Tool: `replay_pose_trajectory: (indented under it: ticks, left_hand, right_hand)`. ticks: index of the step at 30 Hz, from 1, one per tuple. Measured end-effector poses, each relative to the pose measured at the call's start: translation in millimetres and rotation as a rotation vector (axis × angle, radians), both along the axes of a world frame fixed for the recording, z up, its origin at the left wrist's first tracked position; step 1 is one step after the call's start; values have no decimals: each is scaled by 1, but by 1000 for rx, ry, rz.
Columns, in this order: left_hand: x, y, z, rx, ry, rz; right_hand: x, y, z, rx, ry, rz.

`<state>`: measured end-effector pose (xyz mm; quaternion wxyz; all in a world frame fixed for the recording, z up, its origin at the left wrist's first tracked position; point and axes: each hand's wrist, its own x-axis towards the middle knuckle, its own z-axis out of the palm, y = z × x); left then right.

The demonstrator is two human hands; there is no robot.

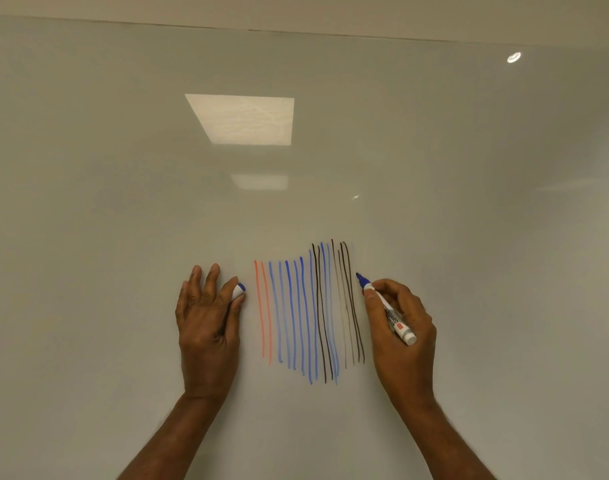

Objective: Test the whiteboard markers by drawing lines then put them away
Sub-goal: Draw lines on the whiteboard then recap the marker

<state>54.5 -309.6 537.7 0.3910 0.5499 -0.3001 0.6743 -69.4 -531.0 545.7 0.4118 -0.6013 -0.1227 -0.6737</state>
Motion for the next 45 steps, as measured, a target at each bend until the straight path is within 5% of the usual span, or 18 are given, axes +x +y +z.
replay_pose_trajectory:
  ticks: [5, 7, 8, 10, 14, 23, 37, 39, 45]
  left_hand:
    - [2, 1, 0, 4, -1, 37]
    - [3, 1, 0, 4, -2, 49]
    - [3, 1, 0, 3, -3, 55]
    - [3, 1, 0, 2, -3, 63]
    - [2, 0, 0, 2, -9, 68]
    - [2, 0, 0, 7, -10, 79]
    - [0, 0, 0, 15, 21, 59]
    - [-1, 0, -1, 23, 23, 48]
    - [-17, 9, -6, 53, 95, -74]
  right_hand:
    - [-3, -14, -67, 37, 98, 11]
    - [-12, -26, -87, -80, 159, 130]
    - [-13, -22, -89, -64, 192, 23]
    - [-9, -24, -92, -334, 190, 58]
    - [-16, -7, -49, -30, 39, -56]
    - [4, 2, 32, -93, -5, -132]
    - [-1, -24, -81, -212, 25, -180]
    - [-8, -27, -94, -211, 158, -210]
    - [-43, 7, -90, 108, 329, 207]
